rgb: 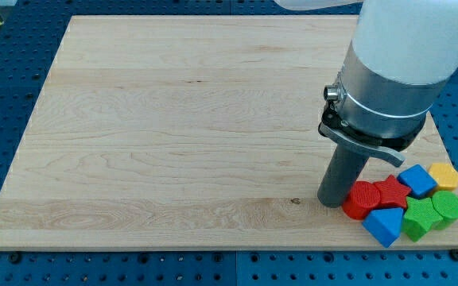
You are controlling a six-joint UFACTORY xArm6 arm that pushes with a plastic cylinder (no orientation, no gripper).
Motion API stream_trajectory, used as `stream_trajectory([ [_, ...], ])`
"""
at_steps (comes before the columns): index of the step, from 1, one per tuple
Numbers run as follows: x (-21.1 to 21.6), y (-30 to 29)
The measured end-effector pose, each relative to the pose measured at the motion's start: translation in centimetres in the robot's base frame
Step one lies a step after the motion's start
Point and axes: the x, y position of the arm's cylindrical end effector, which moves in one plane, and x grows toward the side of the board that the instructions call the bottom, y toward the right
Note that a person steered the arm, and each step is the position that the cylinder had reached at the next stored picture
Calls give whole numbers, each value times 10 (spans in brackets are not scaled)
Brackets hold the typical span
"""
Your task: Move the blue cube to the left of the blue triangle
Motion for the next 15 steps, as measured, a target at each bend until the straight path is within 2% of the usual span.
stream_trajectory([
  [1,-3,-23],
  [2,-28,-39],
  [3,-55,-35],
  [4,-56,-29],
  [5,-22,-53],
  [6,23,-43],
  [7,49,-14],
  [9,48,-9],
  [10,41,-43],
  [11,-9,-70],
  [12,-61,-43],
  [15,-72,118],
])
